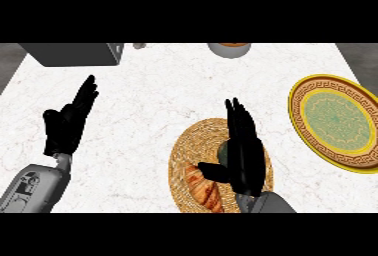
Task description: Pick the squash from the placemat and place it in the plate
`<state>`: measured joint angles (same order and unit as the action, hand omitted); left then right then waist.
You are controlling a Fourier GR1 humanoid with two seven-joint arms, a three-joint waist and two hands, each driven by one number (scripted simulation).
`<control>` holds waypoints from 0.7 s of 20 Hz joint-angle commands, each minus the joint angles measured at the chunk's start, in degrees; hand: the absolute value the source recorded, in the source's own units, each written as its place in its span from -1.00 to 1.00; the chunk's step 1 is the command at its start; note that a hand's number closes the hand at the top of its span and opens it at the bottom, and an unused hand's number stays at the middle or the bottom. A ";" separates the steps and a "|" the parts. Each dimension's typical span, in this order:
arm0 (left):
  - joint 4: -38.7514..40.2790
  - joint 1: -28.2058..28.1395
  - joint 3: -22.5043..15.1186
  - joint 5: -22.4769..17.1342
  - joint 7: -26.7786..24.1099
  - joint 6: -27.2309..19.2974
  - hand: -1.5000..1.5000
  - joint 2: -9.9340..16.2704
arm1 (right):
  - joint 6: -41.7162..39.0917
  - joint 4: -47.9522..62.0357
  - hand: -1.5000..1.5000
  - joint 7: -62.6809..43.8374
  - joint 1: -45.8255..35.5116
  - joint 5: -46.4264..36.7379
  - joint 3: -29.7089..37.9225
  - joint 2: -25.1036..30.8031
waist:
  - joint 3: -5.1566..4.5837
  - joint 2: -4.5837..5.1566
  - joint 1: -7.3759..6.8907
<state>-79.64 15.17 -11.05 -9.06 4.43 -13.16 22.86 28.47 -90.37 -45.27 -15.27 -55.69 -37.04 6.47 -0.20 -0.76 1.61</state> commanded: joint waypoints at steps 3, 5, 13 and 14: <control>-0.65 -0.37 -0.67 1.14 0.42 -0.95 0.00 -1.16 | -23.84 -9.30 -1.00 -17.43 -0.76 0.22 -1.12 -0.37 | 0.01 0.19 -0.47; 0.88 -0.79 0.64 -0.04 -1.74 1.16 0.00 -0.50 | -31.26 -15.81 -1.00 -21.96 -2.30 2.64 1.32 0.65 | 0.01 0.34 -0.44; -2.53 -0.58 0.66 1.75 0.23 1.95 0.00 -0.66 | -41.59 -16.96 -1.00 -26.85 -3.61 6.87 6.97 -2.49 | 0.17 0.64 -1.69; 1.31 -1.66 0.36 2.06 -3.28 1.91 0.00 -3.01 | -37.37 -14.14 -1.00 -24.06 -0.80 4.45 4.77 -3.11 | 0.17 0.77 -1.52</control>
<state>-80.06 15.04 -10.53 -7.77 4.02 -11.64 21.74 -5.85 -106.24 -63.24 -16.85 -50.31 -31.81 5.84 -0.07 -0.19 0.37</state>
